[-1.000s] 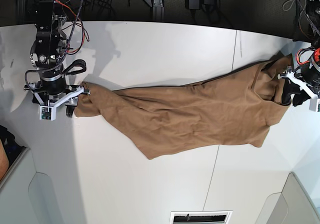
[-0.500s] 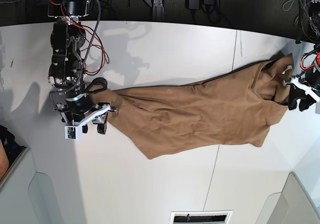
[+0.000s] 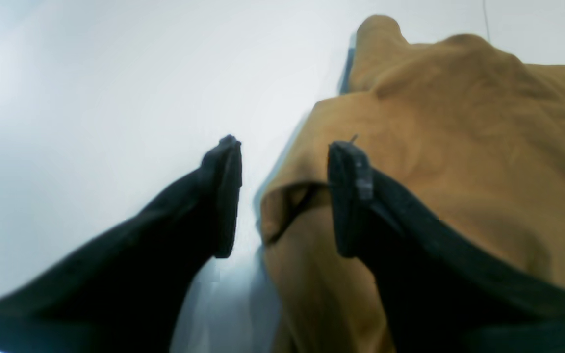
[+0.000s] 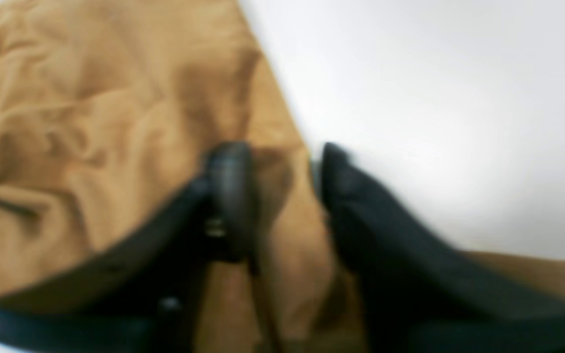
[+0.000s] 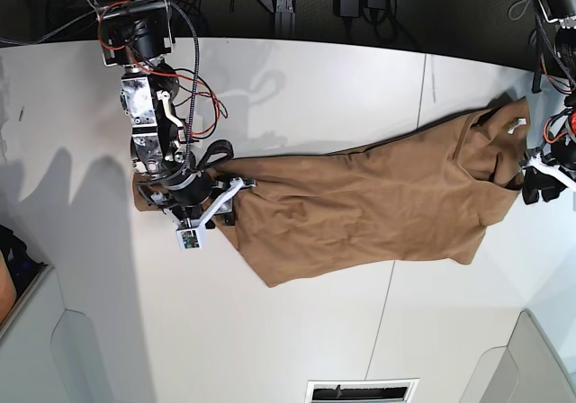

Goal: Layout the t-shirt on the table in an organized manner, then fold the t-shirt properly
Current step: 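Regrasp the shirt with both grippers and drag it toward the table center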

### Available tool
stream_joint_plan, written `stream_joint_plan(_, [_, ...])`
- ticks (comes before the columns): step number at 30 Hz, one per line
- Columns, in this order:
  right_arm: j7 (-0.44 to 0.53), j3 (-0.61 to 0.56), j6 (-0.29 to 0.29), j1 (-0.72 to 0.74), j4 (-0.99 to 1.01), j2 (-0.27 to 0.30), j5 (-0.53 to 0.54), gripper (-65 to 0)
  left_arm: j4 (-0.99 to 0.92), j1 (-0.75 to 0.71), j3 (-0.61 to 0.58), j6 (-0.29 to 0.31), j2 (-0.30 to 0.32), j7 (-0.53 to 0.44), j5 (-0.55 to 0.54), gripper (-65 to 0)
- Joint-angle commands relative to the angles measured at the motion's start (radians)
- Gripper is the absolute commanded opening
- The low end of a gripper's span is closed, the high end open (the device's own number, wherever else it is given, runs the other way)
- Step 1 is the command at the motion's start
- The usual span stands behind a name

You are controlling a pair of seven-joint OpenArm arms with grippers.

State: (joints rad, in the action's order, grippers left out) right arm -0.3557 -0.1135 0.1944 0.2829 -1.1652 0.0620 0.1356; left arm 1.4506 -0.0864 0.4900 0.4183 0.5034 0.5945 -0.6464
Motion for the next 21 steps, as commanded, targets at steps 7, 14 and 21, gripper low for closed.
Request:
stream_joint_plan(7, [0.008, 0.001, 0.005, 0.021, -0.01, -0.004, -0.032, -65.0, -0.141, 0.161, -0.163, -0.008, 0.034, -0.087, 0.048, -29.3])
stream_joint_plan(14, [0.008, 0.001, 0.005, 0.012, -0.01, -0.005, -0.05, -65.0, -0.271, 0.27, -0.293, -0.014, 0.031, -0.113, 0.157, -29.3])
stream_joint_plan(21, [0.019, 0.001, 0.005, 0.003, -0.01, -0.005, -0.054, -65.0, -0.286, 0.271, -0.382, 0.098, 0.031, -0.073, 0.198, -52.7])
